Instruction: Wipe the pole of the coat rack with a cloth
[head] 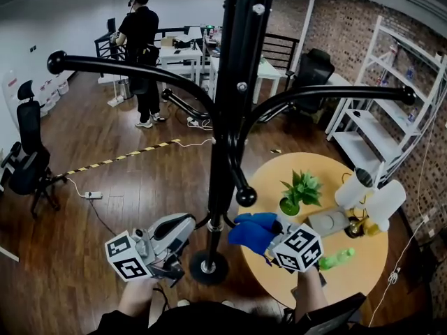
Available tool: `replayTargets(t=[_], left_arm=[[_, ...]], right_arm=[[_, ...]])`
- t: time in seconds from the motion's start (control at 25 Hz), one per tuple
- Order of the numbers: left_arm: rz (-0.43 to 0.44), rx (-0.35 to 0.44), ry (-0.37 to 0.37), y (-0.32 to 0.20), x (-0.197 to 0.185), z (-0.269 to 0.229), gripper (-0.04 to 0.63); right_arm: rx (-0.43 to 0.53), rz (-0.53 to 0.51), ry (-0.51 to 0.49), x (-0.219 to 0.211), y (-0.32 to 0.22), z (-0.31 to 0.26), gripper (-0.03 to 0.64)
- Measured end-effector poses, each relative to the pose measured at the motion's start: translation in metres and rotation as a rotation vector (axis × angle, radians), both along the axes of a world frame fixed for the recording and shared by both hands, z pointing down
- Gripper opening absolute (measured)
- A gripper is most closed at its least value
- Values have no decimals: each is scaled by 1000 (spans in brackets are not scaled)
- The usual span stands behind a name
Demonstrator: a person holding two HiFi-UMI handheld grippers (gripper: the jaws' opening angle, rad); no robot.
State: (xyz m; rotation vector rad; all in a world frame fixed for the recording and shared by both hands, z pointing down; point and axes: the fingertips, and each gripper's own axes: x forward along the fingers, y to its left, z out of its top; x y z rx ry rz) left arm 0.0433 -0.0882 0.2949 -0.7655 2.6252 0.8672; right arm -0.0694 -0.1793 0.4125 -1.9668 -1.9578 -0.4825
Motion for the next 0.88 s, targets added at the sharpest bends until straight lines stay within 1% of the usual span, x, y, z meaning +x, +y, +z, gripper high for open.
replayTargets(t=[0.2, 0.28, 0.4, 0.48, 0.56, 0.68, 0.88], left_arm=[[-33, 1, -2, 8, 9, 0, 2], [-58, -1, -3, 15, 15, 0, 2], [-98, 0, -2, 25, 24, 0, 2], [-120, 0, -2, 29, 30, 0, 2], [-139, 0, 0, 32, 34, 1, 2], [-153, 0, 2, 37, 36, 1, 2], [-145, -9, -7, 37, 37, -3, 2]], right_arm=[[-17, -48, -19, 7, 26, 3, 34], [-48, -62, -10, 11, 36, 0, 34], [-116, -48, -22, 11, 50, -14, 34], [-123, -42, -50, 10, 54, -22, 34], [-140, -51, -54, 13, 55, -32, 34], [-241, -51, -5, 15, 55, -64, 35], [-420, -43, -3, 17, 55, -131, 40]])
